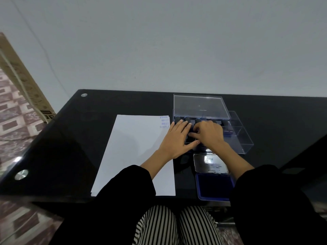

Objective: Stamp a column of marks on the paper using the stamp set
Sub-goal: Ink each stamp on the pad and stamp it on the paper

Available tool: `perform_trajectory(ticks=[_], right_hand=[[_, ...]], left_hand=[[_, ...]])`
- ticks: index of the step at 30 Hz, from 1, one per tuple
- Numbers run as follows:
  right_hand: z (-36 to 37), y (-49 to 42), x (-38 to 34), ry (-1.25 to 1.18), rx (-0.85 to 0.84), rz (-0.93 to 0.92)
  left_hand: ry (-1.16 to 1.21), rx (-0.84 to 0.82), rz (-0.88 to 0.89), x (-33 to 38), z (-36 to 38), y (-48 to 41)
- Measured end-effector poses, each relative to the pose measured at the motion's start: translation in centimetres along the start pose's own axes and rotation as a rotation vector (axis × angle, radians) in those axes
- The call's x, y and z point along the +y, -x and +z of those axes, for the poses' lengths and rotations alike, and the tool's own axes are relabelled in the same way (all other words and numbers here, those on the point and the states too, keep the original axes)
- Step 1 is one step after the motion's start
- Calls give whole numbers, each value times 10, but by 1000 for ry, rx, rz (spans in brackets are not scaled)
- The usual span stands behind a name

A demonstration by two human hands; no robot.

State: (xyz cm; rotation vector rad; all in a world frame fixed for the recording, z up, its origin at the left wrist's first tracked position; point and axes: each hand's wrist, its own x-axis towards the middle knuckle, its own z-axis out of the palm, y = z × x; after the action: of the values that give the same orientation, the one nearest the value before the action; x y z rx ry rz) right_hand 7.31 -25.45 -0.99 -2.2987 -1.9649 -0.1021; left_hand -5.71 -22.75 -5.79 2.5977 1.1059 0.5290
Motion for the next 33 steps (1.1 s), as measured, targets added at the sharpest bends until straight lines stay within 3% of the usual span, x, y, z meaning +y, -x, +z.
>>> perform_trajectory(ticks=[12, 17, 22, 27, 33], right_hand=[[-4, -5, -18, -89, -109, 115], [-28, 4, 1, -400, -24, 172], [-57, 27, 13, -635, 133, 102], [-71, 65, 12, -727, 129, 82], [-60, 111, 11, -670, 82, 96]], left_hand=[[-164, -109, 6, 5, -13, 4], [-63, -114, -27, 10, -19, 27], [-14, -130, -10, 17, -25, 60], [-6, -128, -9, 28, -27, 89], [-17, -76, 50, 51, -21, 113]])
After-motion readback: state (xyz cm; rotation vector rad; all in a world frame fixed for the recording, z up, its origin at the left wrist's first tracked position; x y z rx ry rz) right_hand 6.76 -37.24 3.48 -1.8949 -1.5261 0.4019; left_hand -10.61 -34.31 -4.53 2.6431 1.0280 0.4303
